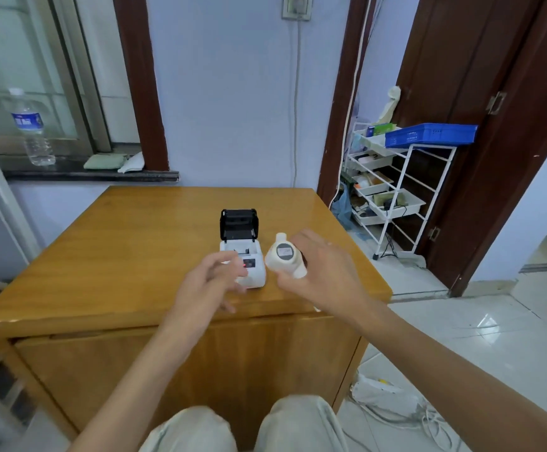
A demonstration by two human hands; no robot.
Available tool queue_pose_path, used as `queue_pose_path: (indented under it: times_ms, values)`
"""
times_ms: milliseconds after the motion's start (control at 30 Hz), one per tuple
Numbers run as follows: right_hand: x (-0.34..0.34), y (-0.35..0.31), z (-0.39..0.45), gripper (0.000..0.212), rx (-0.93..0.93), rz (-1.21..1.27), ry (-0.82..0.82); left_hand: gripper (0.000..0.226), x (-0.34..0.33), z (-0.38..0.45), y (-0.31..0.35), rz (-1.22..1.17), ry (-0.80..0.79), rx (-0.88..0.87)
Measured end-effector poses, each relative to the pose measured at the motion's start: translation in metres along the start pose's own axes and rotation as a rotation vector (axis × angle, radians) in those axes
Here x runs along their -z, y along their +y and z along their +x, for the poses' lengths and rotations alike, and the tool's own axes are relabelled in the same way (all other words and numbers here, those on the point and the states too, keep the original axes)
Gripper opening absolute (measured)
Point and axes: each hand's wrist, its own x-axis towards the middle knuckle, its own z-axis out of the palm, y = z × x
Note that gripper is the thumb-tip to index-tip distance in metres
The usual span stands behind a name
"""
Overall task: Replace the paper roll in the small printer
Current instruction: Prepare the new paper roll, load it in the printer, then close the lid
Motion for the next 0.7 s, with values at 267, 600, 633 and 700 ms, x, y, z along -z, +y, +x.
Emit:
queue_pose_path:
  times_ms: [267, 600, 633, 700]
  values:
    - [-0.033, -0.047, -0.054, 0.045, 0.16, -0.027, -0.114, 0.031, 0.014, -0.034, -0.007, 0.07, -0.145, 0.232]
    - [-0.01, -0.034, -0.06, 0.02, 0.088, 0.071, -0.102, 0.052, 0.046, -0.043, -0.011, -0.099, -0.161, 0.326]
    - [-0.005, -0.032, -0.061, 0.02, 0.085, 0.052, -0.129, 0.052, 0.047, -0.044, -0.013, -0.09, -0.161, 0.327]
    - [0.0, -0.031, -0.065, 0.02, 0.092, 0.043, -0.175, 0.043, 0.046, -0.046, -0.019, -0.094, -0.155, 0.322]
